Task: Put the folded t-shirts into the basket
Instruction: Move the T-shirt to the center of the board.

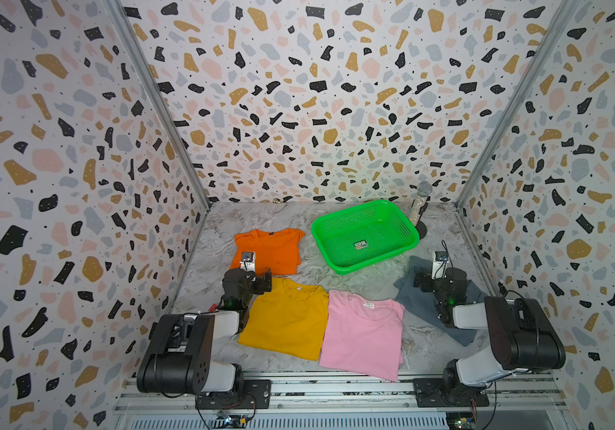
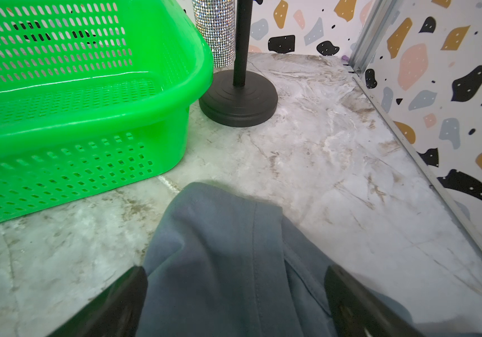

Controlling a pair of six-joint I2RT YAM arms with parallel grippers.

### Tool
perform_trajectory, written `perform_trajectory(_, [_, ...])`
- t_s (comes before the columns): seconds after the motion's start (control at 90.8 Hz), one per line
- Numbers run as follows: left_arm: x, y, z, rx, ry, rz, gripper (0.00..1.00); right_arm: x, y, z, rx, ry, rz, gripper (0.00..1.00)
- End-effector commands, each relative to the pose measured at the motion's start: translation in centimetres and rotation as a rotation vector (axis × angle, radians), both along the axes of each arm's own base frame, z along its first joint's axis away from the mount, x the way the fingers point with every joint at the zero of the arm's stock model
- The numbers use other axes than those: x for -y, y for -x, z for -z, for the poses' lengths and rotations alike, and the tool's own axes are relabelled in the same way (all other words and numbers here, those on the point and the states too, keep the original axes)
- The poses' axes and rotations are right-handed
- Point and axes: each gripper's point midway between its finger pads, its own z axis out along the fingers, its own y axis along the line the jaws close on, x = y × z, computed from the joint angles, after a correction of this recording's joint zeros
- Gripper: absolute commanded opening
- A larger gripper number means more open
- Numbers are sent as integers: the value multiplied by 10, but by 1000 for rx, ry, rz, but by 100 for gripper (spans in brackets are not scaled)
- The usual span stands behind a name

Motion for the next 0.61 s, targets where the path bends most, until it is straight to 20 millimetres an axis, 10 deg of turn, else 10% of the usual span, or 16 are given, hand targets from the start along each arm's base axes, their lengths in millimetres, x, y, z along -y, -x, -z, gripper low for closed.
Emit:
perform_trajectory(0.0, [3, -9, -15, 49, -8, 13, 100, -3, -9, -13, 28, 66, 29, 100])
perform_trajectory(0.275, [9, -7, -22, 70, -6, 51, 100, -14, 3, -48, 71, 68, -32, 100])
perform_trajectory(0.595, [52, 35, -86, -180, 9, 347, 100, -45, 35, -131, -25, 66, -246, 100])
